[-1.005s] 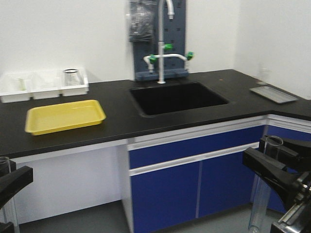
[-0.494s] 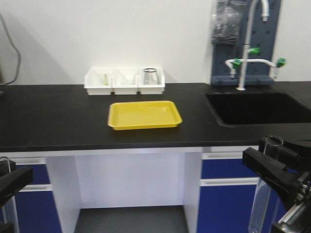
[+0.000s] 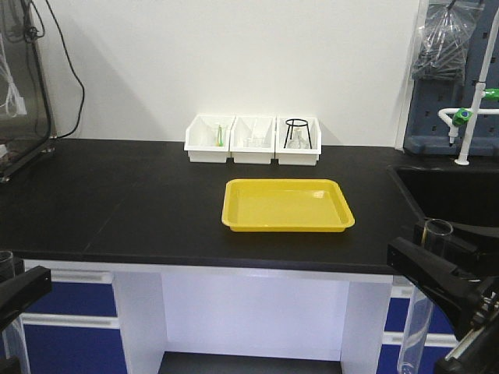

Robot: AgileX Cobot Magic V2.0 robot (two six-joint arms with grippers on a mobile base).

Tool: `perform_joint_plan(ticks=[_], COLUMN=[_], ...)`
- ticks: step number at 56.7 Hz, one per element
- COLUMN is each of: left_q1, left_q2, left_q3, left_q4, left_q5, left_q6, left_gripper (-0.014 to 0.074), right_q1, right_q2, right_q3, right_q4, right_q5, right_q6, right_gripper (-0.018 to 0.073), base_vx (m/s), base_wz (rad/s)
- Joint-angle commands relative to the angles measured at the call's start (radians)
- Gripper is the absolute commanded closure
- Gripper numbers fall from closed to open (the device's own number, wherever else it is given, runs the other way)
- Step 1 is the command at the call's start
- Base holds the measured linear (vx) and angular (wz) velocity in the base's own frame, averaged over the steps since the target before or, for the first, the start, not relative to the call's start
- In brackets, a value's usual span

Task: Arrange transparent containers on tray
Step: 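Carry both held tubes while the base drives to the yellow tray, then lower the left gripper's tube into the yellow tray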

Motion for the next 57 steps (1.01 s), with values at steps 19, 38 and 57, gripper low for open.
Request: perform_joint_plan(ticks=[19,38,57], left_q1=[-0.007,-0.007,-0.007], left_q2=[-0.002,-0.002,-0.002], left_q3=[-0.026,-0.026,-0.026], left_q4=[0.012,0.012,0.012], left_q5=[-0.077,-0.077,-0.077], left_q6=[-0.001,-0.001,-0.001], left_gripper=[0.0603,0.0603,0.0603], right_q1=[0.0,0.0,0.0], right_q2=[-0.008,-0.008,-0.008], right_q3=[-0.032,-0.032,-0.032], right_q4=[-0.001,-0.001,-0.001], right_q5=[0.023,0.023,0.023], right_q6=[0.001,0.001,0.001], right_gripper=[0.0571,0.0571,0.0571], base_vx=[0.36,0.42,0.43], base_wz=[-0.16,-0.14,0.02])
